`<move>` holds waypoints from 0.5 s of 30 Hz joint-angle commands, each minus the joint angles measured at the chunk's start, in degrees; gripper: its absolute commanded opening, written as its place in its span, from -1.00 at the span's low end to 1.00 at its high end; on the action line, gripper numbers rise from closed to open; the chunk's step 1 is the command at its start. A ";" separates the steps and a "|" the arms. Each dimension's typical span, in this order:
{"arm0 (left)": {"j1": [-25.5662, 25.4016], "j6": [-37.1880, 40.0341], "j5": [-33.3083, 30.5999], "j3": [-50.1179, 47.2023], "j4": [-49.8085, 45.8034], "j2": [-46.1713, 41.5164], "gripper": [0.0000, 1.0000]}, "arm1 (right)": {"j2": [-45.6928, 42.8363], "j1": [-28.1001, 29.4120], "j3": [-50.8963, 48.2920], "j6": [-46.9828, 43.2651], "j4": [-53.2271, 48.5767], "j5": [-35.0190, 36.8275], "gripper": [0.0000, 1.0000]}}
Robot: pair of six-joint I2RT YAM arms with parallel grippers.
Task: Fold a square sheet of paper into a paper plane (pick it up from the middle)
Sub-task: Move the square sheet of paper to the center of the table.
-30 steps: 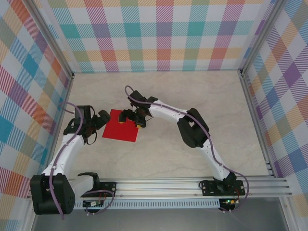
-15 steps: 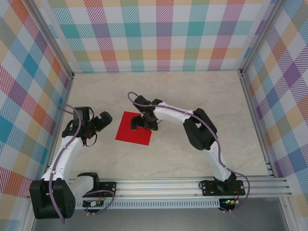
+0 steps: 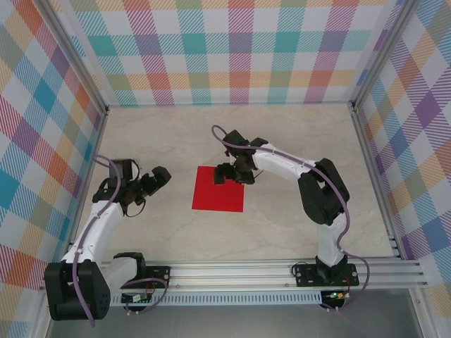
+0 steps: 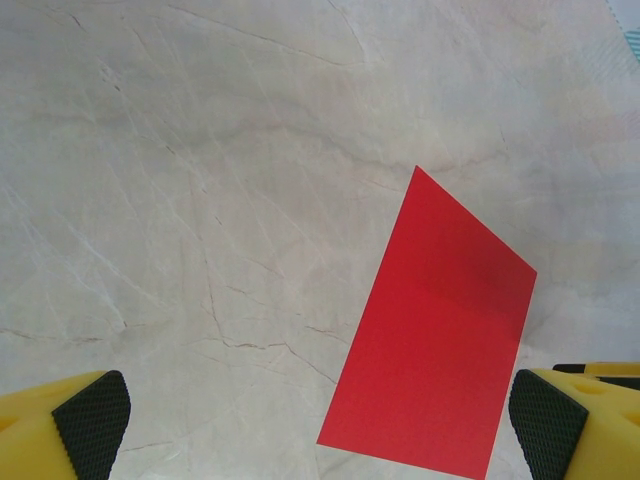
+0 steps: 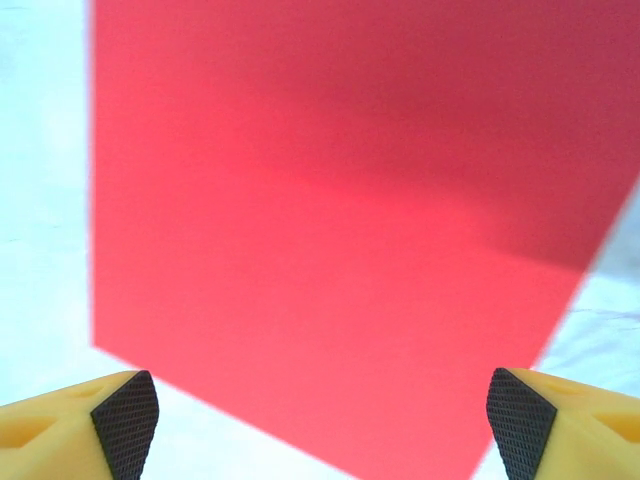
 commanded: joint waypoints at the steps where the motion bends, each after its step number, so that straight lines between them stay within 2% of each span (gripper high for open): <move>1: -0.35 1.56 1.87 -0.91 -0.38 -1.37 1.00 | 0.05 2.17 -2.36 5.88 3.45 -3.22 0.76; 7: -0.33 1.64 3.02 -0.70 0.00 -2.85 1.00 | 2.18 2.89 -6.15 10.28 6.27 -0.42 0.69; 11: -0.33 1.46 4.20 -0.60 1.10 -2.49 1.00 | 2.60 2.86 -7.78 8.98 5.29 0.73 0.67; 15: -0.33 0.81 6.28 -1.20 3.00 -1.81 1.00 | 1.86 2.64 -8.83 4.61 1.12 5.25 0.62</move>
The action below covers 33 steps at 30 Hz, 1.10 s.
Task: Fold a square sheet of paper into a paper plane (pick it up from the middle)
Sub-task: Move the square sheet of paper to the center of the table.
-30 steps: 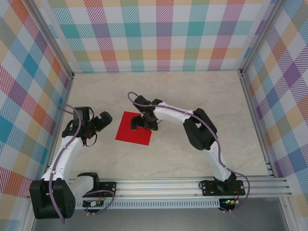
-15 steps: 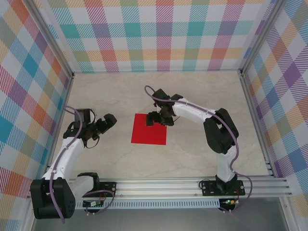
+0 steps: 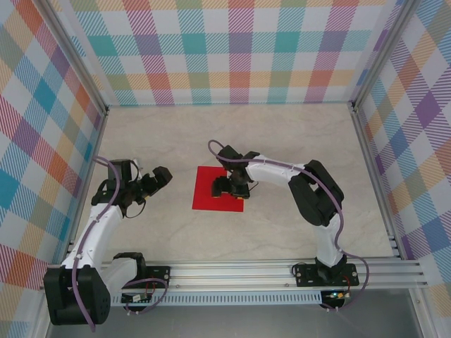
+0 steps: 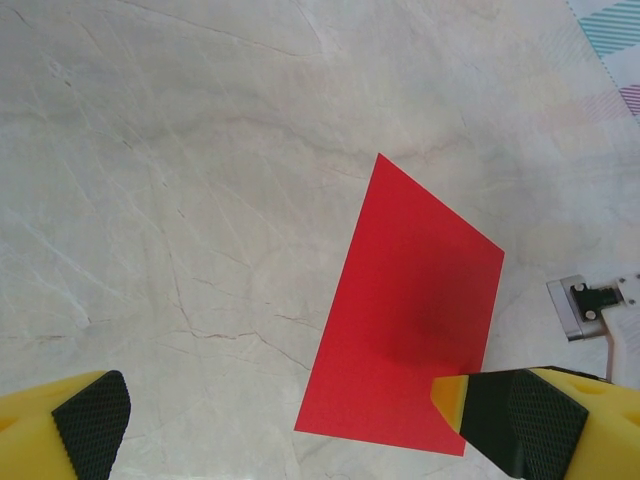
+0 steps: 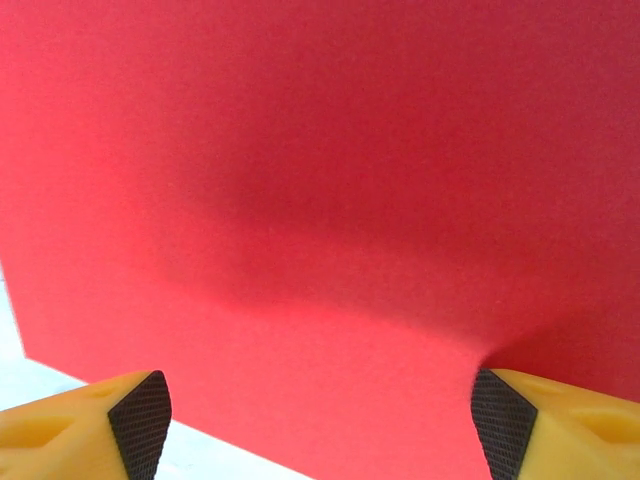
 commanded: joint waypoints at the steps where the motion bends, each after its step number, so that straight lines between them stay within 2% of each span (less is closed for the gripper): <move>1: -0.33 -0.32 3.28 -1.16 3.13 0.30 1.00 | -0.63 -0.50 -2.45 -4.04 -4.27 4.61 0.61; 8: -0.73 -1.91 5.24 -2.34 5.09 0.71 1.00 | -2.90 -2.54 -6.36 -15.55 -4.47 3.27 0.59; 13: -1.29 -2.25 5.38 -2.51 5.51 0.92 1.00 | -2.44 -2.72 -4.75 -21.70 -4.91 1.96 0.59; 20: -1.39 -4.11 0.81 -4.18 5.44 -2.41 1.00 | -1.63 -2.72 -0.19 -25.34 -9.96 6.59 0.59; 22: -1.40 -4.48 -1.21 -4.66 4.31 -3.98 1.00 | -1.70 -2.72 0.64 -25.16 -11.50 8.23 0.57; 27: -1.42 -3.05 -3.05 -3.98 0.71 -5.96 1.00 | -4.40 -2.65 0.45 -22.43 -9.17 1.41 0.57; 33: -1.39 -3.36 -3.26 -2.56 -0.92 -3.27 1.00 | -2.48 -2.10 1.15 -13.18 -2.84 -4.87 0.54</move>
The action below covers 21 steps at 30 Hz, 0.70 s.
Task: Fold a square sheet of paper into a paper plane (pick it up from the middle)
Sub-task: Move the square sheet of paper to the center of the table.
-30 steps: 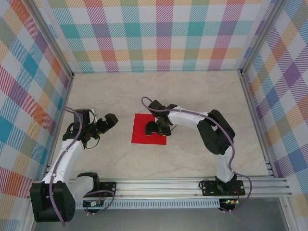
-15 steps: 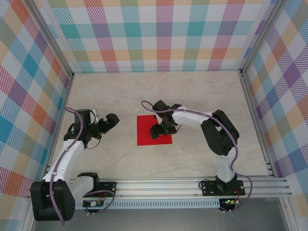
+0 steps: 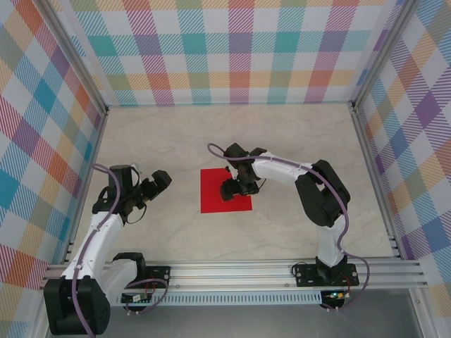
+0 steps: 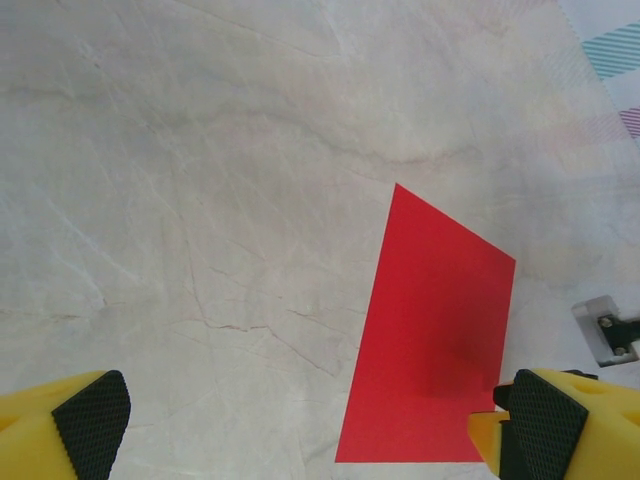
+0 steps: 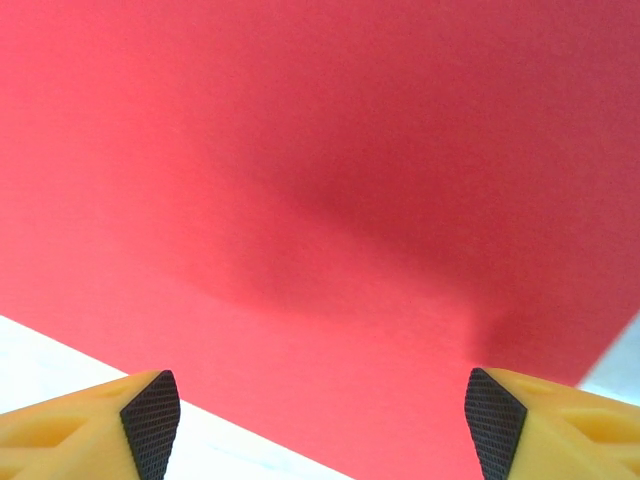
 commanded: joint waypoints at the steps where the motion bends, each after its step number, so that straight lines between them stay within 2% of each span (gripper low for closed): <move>1: -0.31 0.13 0.12 1.66 -2.24 1.04 1.00 | 0.70 0.50 2.14 6.15 2.98 -4.14 0.54; 9: -0.36 1.61 1.42 2.32 -2.95 0.58 1.00 | 1.50 0.94 -2.13 5.72 1.27 3.56 0.51; 15: -0.34 0.41 5.80 1.22 0.89 3.05 1.00 | -1.19 0.85 -6.82 -2.11 0.60 4.24 0.51; 21: -0.32 0.84 7.83 1.66 -0.03 3.10 1.00 | 1.63 0.59 -6.64 -8.12 -3.13 6.95 0.47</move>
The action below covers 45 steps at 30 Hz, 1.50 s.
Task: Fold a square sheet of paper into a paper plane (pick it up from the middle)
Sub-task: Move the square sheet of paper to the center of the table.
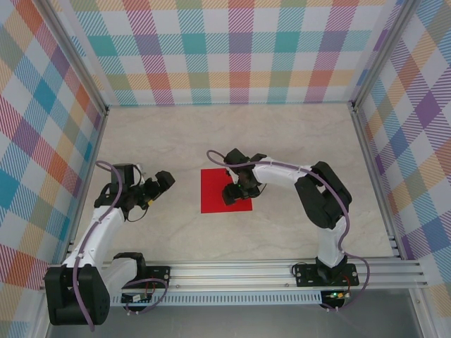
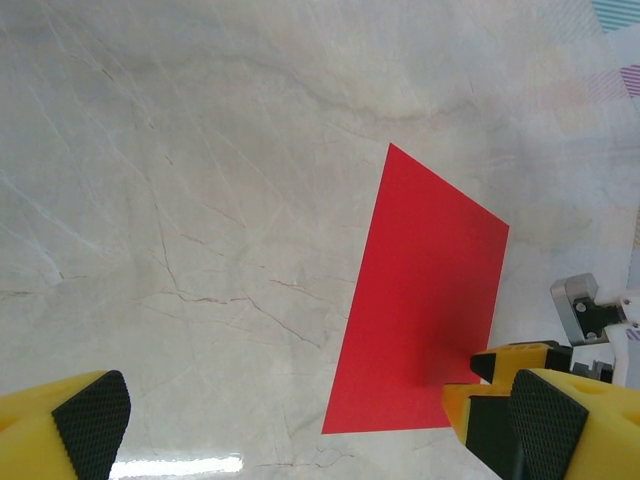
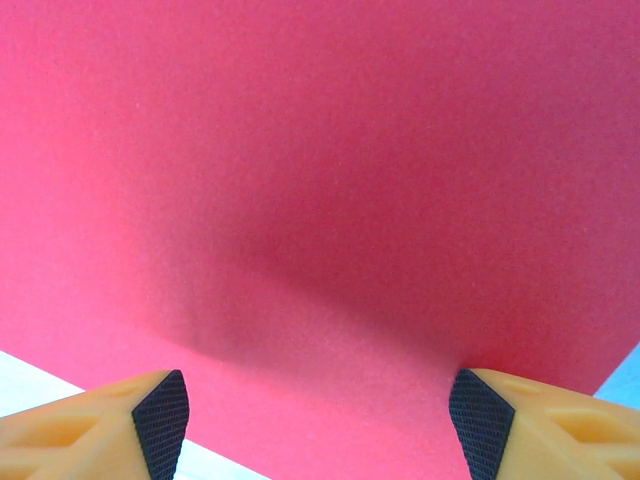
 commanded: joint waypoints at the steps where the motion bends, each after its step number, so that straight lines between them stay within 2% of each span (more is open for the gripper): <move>1: -0.38 0.26 2.50 0.51 0.06 -1.51 1.00 | 2.86 -0.53 -1.77 -4.88 -6.90 2.85 0.47; 4: -0.32 0.73 2.21 -0.16 -0.65 -3.25 1.00 | 2.34 -1.30 -1.69 -6.49 -6.79 2.91 0.46; 12: -0.31 1.61 3.72 -1.48 -0.27 -4.38 1.00 | 0.84 -2.03 0.77 -11.14 -8.95 9.07 0.45; 18: -0.39 1.85 2.49 -2.55 1.88 -5.12 1.00 | -2.05 -2.40 7.54 -2.27 -10.31 1.33 0.58; 21: -0.39 2.11 1.18 -2.75 2.03 -4.17 1.00 | -1.49 -2.40 10.93 6.31 -11.40 2.52 0.69; 24: -0.49 1.43 2.56 -2.97 4.26 -3.27 1.00 | 0.78 -2.35 13.23 11.78 -11.37 3.06 0.70; 29: -0.58 1.78 0.93 -2.48 4.19 -2.98 1.00 | 5.24 -1.92 16.79 20.24 -12.65 5.01 0.76; 36: -0.62 1.23 1.84 -2.85 5.58 -2.10 1.00 | 7.00 -0.60 18.66 23.76 -12.67 7.31 0.80; 45: -0.75 0.94 4.23 -2.55 7.83 1.36 1.00 | 8.36 -0.44 22.27 21.40 -16.59 10.17 0.94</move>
